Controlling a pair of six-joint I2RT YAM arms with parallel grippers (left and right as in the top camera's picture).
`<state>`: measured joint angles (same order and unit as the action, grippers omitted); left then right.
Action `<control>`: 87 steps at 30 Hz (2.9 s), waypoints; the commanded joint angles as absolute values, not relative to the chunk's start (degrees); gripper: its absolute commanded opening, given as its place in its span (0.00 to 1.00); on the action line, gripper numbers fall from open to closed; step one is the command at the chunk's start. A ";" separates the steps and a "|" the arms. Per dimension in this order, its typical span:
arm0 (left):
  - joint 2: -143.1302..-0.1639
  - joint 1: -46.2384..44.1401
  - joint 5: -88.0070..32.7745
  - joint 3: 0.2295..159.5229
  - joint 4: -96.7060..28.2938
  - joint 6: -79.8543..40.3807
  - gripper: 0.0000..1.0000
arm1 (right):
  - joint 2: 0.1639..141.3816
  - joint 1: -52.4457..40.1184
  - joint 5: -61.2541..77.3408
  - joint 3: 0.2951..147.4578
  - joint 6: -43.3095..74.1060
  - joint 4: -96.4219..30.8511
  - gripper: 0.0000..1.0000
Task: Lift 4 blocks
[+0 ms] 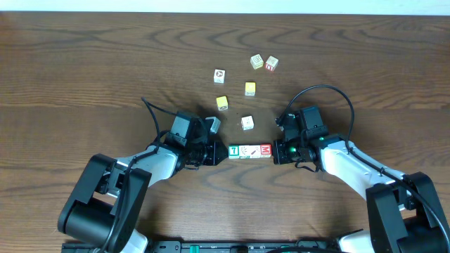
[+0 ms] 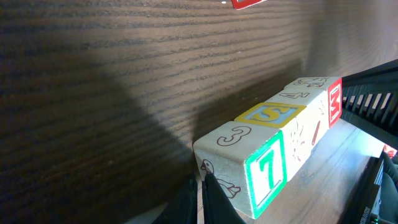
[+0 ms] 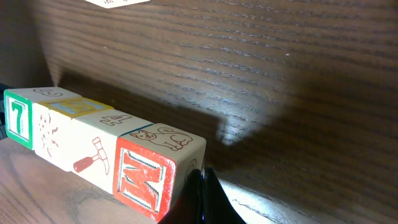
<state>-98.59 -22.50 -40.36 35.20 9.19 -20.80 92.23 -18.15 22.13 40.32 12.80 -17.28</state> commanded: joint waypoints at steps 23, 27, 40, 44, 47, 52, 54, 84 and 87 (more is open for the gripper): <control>-99.18 -23.44 -49.12 36.47 9.98 -25.63 0.07 | 92.49 -22.39 30.52 40.49 14.81 -16.88 0.01; -99.18 -23.44 -49.60 36.47 10.00 -25.63 0.07 | 92.49 -22.39 30.61 40.49 15.53 -16.84 0.01; -99.18 -23.44 -50.00 36.51 10.63 -25.61 0.07 | 92.47 -22.39 34.81 40.51 15.86 -15.57 0.01; -99.18 -23.44 -50.00 36.51 11.03 -25.61 0.07 | 92.49 -23.11 35.40 40.51 16.08 -15.49 0.01; -99.18 -23.44 -50.19 36.51 11.27 -25.61 0.07 | 92.49 -24.16 35.20 40.51 16.29 -14.79 0.01; -99.18 -23.44 -50.43 36.51 11.27 -25.61 0.07 | 92.49 -24.75 34.35 40.51 17.34 -14.09 0.01; -99.18 -23.44 -50.43 36.51 11.27 -25.61 0.07 | 92.49 -24.75 34.35 40.51 17.34 -14.17 0.01; -99.09 -23.44 -51.92 37.39 11.73 -25.63 0.07 | 92.47 -24.75 34.61 41.21 17.78 -14.76 0.01; -99.00 -23.44 -51.92 37.43 11.75 -25.63 0.07 | 92.47 -24.75 34.63 41.91 17.76 -15.22 0.01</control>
<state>-98.91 -21.41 -42.06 35.20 9.87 -25.56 92.27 -20.34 19.62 40.23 17.41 -15.57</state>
